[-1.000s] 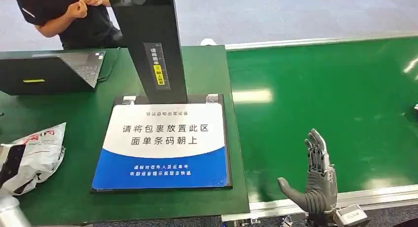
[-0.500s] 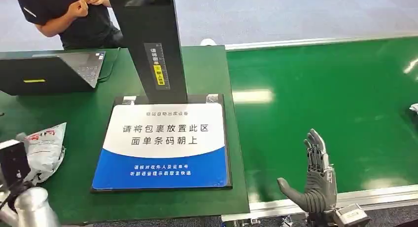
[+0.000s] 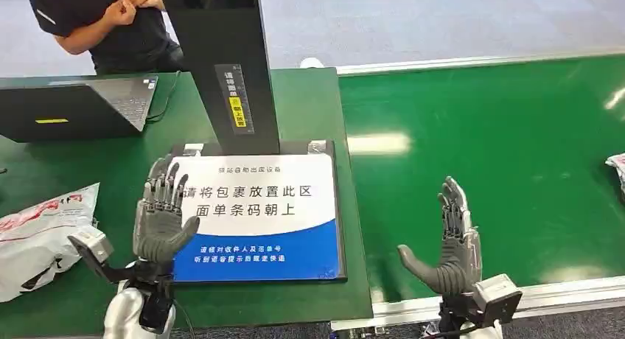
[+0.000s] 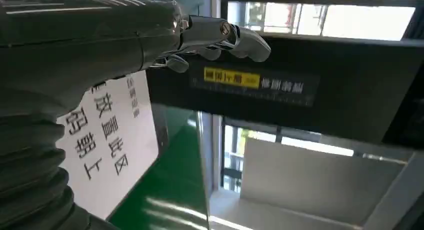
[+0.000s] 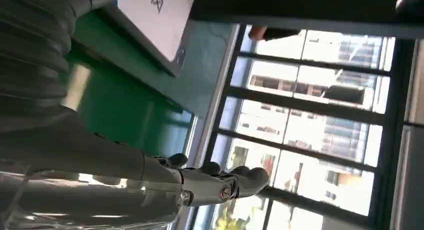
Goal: Moved the parcel from conveyor to table for the left to box.
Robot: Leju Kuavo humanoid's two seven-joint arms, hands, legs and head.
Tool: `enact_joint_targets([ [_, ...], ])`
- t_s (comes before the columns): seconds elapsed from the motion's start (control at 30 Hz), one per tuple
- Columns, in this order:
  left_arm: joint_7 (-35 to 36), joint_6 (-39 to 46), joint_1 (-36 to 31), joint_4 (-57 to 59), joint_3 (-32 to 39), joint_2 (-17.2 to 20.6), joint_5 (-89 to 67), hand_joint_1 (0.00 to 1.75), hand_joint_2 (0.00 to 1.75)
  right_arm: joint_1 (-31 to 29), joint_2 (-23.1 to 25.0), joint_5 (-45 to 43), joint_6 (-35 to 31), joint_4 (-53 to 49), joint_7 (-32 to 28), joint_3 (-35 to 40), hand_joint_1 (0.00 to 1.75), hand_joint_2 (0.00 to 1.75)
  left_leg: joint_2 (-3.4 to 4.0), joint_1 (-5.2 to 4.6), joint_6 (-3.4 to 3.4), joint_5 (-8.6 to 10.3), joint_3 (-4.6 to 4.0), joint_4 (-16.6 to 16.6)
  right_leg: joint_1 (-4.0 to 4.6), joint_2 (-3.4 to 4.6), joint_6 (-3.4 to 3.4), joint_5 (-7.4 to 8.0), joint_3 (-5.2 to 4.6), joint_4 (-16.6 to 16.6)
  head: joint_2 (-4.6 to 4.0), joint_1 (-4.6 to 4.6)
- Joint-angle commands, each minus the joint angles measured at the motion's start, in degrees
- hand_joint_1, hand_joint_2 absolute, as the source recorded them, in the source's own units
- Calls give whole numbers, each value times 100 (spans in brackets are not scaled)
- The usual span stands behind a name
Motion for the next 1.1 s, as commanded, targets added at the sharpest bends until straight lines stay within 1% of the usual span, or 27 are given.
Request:
enact_joint_targets([
  [0.03,-1,-178,-1027,1700,-921,299,-188,0,175,-680,-101,115,-403,738,281,482,0,175,-12,-3,-1,10,9,-10,-2,-13,-7,7,9,-6,0,0],
  [0.1,-96,-264,-1289,1967,-1024,316,-188,0,175,-899,-128,292,-433,893,373,587,0,175,-14,-2,-1,13,10,-11,-2,-15,-8,10,10,-6,0,0],
  [0.13,-95,-245,-1339,1983,-1034,302,-190,0,175,-944,-126,312,-430,899,391,612,0,175,-14,-1,-1,13,12,-12,-1,-16,-7,13,12,-7,0,0],
  [0.2,-238,-465,-1395,2079,-1008,250,94,0,175,-1016,-197,391,-375,939,406,719,0,175,-7,0,0,14,8,-8,0,-9,-6,16,7,-5,0,0],
  [0.23,-241,-414,-1405,2110,-1010,232,117,0,175,-1027,-219,341,-289,957,428,746,0,175,-7,-1,0,15,15,-13,-1,-8,-8,17,12,-8,0,0],
  [0.27,-219,-173,-1419,2190,-1068,211,42,0,175,-1019,-220,238,-213,988,462,715,0,175,-4,-2,2,12,12,-9,-3,-5,-1,14,11,-5,0,2],
  [0.33,-224,-156,-1407,2222,-1093,171,41,0,175,-991,-221,238,-213,977,462,710,0,175,-10,-3,1,13,18,-15,-4,-12,-4,13,17,-8,0,0],
  [0.43,-300,-282,-1353,2227,-1221,157,109,0,175,-894,-219,256,-140,867,411,798,0,175,-12,-1,1,9,13,-9,-3,-12,0,8,14,-5,0,0],
  [0.5,-302,-187,-1318,2205,-1280,175,121,0,175,-824,-197,205,-22,839,423,827,0,175,-15,-1,1,8,20,-13,-2,-16,-5,7,21,-9,0,0],
  [0.57,-321,-152,-1310,2202,-1229,190,174,0,175,-794,-190,211,-28,876,419,816,0,175,-8,-1,1,6,9,-6,-3,-7,0,7,8,-2,0,0],
  [0.6,-342,-126,-1270,2120,-1196,212,218,0,175,-771,-196,56,140,888,367,801,0,175,-15,-2,0,8,15,-11,-3,-15,-5,7,14,-5,0,0],
  [0.67,-342,-88,-1235,2030,-1160,236,224,0,175,-758,-193,-3,214,903,333,774,0,175,-9,0,0,8,17,-11,-1,-9,-5,8,15,-7,0,0],
  [0.7,-331,20,-1228,1997,-1130,256,192,0,175,-794,-214,-120,449,993,279,766,0,175,-5,1,1,7,6,-5,-1,-4,-1,8,5,-3,0,0],
  [0.73,-304,111,-1234,2008,-1057,274,200,0,175,-825,-194,-120,446,1056,284,717,0,175,-6,1,0,7,9,-6,-1,-6,-2,7,7,-3,0,0],
  [0.77,-320,221,-1205,1963,-988,281,166,0,175,-862,-152,-25,310,1112,269,657,0,175,-14,0,-1,10,16,-11,-1,-14,-8,9,14,-6,0,2],
  [0.8,-343,274,-1153,1867,-986,292,98,0,175,-863,-139,-10,320,1109,241,662,0,175,-4,1,0,9,11,-10,0,-4,-5,11,9,-6,0,0],
  [0.83,-338,246,-1043,1681,-988,313,25,0,175,-848,-154,-210,591,1099,189,684,0,175,-5,0,0,10,16,-12,-1,-6,-8,11,12,-7,0,0],
  [0.87,-333,246,-1000,1610,-980,314,11,0,175,-841,-152,-224,607,1097,186,666,0,175,1,0,-1,8,20,-14,-1,1,-9,12,14,-8,0,0],
  [0.9,-305,453,-936,1477,-929,299,-191,0,175,-845,-108,-185,497,1114,249,576,0,175,1,1,-1,7,16,-12,0,1,-7,11,11,-7,0,0],
  [1.1,-402,593,-802,1253,-706,241,-248,0,175,-698,-116,-22,443,924,290,589,0,175,-2,2,0,3,14,-8,1,-3,-6,5,11,-3,0,0],
])
